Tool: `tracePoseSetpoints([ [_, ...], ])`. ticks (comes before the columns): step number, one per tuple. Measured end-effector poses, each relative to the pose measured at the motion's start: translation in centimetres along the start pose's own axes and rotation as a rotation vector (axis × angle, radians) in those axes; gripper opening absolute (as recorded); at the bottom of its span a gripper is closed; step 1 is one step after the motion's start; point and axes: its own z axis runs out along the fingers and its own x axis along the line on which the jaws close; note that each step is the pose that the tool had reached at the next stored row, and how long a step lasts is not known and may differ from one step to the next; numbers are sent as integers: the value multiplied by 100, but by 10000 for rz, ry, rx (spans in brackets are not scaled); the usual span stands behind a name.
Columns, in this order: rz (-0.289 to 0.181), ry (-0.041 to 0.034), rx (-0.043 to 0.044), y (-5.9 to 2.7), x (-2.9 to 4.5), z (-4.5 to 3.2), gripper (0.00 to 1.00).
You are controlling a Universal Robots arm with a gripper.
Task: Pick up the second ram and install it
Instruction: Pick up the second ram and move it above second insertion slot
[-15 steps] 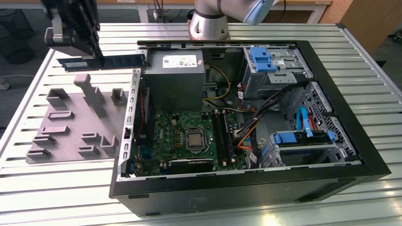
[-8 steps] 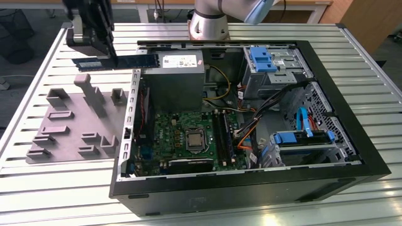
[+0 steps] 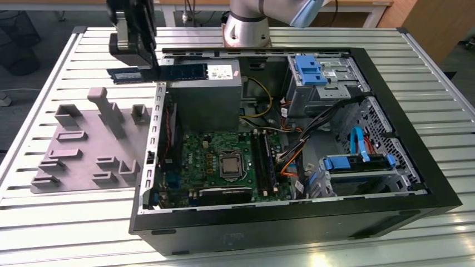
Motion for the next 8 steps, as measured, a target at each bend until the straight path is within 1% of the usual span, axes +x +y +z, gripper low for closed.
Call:
tracePoseSetpoints([
  [8, 0, 0, 0, -219, 1, 2, 14],
])
